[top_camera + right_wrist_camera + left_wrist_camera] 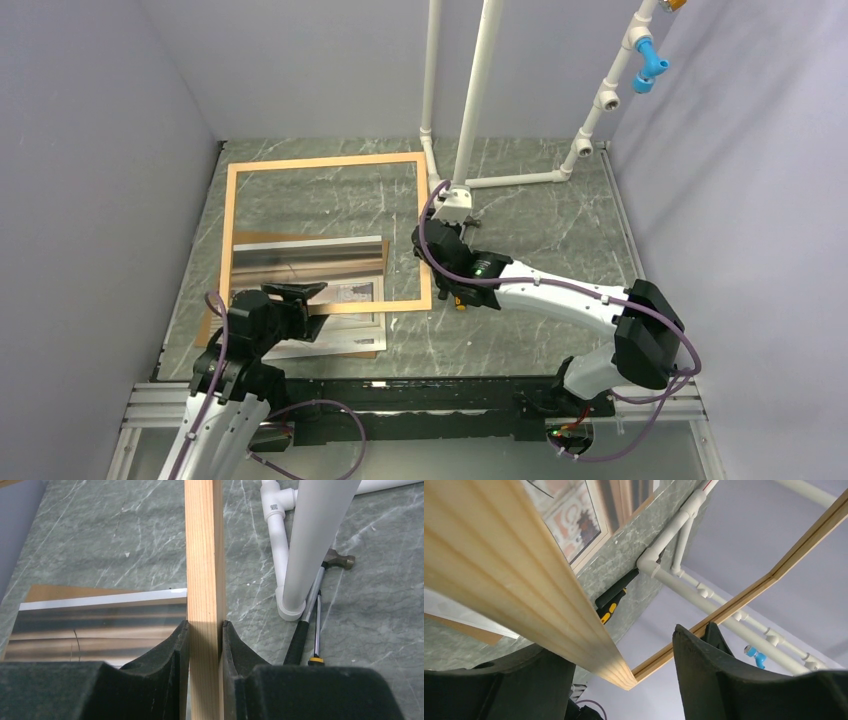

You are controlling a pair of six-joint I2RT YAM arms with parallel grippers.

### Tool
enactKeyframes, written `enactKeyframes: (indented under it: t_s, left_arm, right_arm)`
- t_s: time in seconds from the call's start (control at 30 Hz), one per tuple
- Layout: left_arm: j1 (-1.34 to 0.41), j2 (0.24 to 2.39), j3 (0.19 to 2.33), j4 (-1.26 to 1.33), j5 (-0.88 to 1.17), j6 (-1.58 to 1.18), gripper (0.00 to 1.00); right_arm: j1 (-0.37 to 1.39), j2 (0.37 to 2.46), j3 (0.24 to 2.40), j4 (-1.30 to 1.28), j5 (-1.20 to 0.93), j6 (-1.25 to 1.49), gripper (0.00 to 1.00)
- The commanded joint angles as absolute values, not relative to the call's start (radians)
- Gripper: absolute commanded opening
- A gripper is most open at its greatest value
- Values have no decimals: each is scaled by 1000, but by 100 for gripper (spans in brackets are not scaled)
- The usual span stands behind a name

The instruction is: Take the photo out of the frame

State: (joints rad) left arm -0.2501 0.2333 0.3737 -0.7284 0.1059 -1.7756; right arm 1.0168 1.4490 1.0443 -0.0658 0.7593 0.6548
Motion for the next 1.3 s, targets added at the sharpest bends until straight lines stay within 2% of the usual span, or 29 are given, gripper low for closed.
enactKeyframes:
  t_s: [0.0,0.07,0.13,0.2,0.4,0.47,0.5,0.6,0.67,0.73,0.83,0.93,1.27]
  left_arm:
    - [-247,248,407,-725,63,-1803,68]
    - [-247,248,411,-727,35,-1795,63]
    - [-247,239,411,-723,5,-1781,52]
    - [-247,230,408,-714,-22,-1762,36]
    - [-247,245,399,-685,-70,-1718,13]
    - [-247,252,402,-696,-82,-1722,1]
    - [-247,256,404,-705,-88,-1729,0]
    - [-247,263,412,-712,-109,-1738,0]
    - [-247,271,421,-725,-130,-1758,0]
    - [-247,286,434,-726,-155,-1760,0]
    - [-247,339,459,-723,-187,-1753,0]
    - [-245,410,469,-676,-193,-1749,0]
    - [-121,823,581,-426,-109,-1658,0]
  right_arm:
    - [1043,1429,1086,46,810,691,0]
    - [1063,1437,1092,56,845,666,0]
    - [1081,1444,1094,69,873,639,0]
    - [1097,1451,1095,80,900,616,0]
    - [1118,1467,1099,114,931,558,0]
    - [1121,1468,1096,135,927,523,0]
    - [1121,1468,1095,142,922,503,5]
    - [1121,1463,1101,140,904,441,57]
    - [1121,1452,1110,149,873,365,85]
    - [1121,1449,1153,86,859,317,99]
    - [1121,1427,1210,-24,846,274,100]
    - [1122,1355,1174,-46,792,241,100]
    - [1121,1025,854,36,686,216,100]
